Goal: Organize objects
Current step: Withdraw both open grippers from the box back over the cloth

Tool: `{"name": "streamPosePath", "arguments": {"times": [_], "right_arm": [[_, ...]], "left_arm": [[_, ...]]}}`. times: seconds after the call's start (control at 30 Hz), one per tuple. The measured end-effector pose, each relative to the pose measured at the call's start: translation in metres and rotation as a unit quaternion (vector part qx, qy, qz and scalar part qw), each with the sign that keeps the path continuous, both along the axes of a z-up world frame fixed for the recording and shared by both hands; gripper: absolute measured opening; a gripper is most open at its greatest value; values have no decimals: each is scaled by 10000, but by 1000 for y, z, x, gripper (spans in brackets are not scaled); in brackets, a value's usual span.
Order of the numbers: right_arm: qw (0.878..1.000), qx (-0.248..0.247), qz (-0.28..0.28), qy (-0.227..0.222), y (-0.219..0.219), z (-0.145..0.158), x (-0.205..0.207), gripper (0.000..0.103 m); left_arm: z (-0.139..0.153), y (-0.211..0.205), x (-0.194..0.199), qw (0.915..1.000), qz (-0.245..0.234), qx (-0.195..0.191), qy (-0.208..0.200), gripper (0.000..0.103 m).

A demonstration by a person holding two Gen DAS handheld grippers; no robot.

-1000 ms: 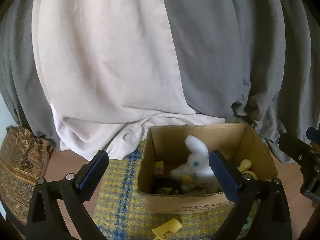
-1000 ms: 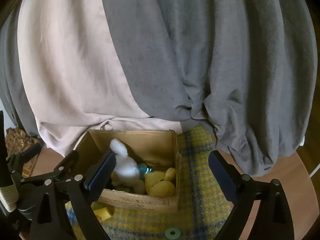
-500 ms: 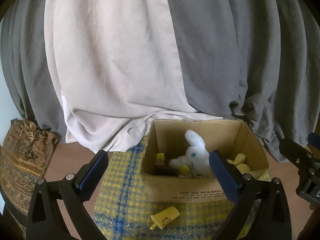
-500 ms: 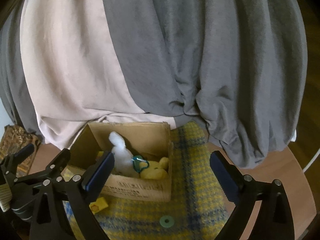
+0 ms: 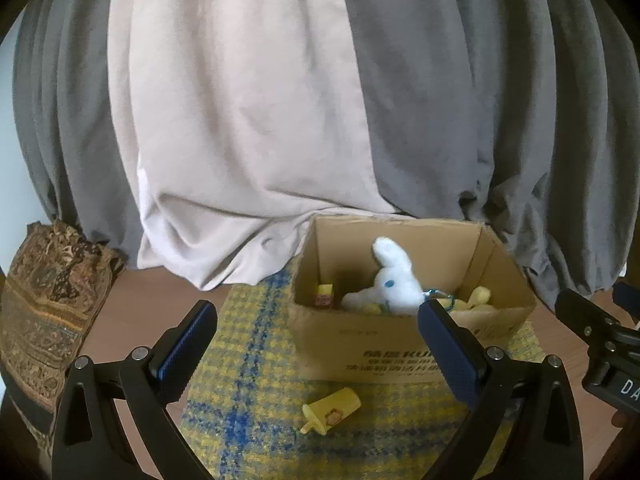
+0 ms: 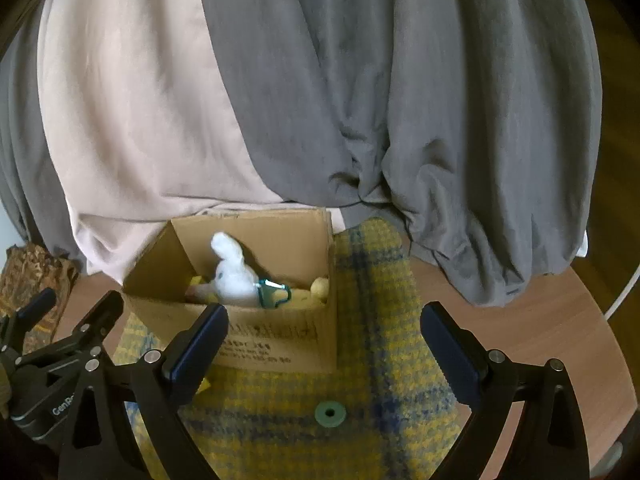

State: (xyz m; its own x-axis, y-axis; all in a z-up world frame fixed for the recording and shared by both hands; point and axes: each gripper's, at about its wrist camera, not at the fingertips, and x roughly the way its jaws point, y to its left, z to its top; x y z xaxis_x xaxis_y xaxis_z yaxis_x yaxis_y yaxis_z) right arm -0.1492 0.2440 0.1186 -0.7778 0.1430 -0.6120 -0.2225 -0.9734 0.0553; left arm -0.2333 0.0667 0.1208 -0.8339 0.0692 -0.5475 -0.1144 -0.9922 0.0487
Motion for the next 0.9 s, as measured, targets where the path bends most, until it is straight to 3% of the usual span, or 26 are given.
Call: {"name": "streamPosePath", "arguments": {"times": [0.9], "right_arm": [[9991,-59,-43,-413,-10,-60,24,97]], "left_arm": [[-58,-16,28,9996,148,-9,-260,103]]}}
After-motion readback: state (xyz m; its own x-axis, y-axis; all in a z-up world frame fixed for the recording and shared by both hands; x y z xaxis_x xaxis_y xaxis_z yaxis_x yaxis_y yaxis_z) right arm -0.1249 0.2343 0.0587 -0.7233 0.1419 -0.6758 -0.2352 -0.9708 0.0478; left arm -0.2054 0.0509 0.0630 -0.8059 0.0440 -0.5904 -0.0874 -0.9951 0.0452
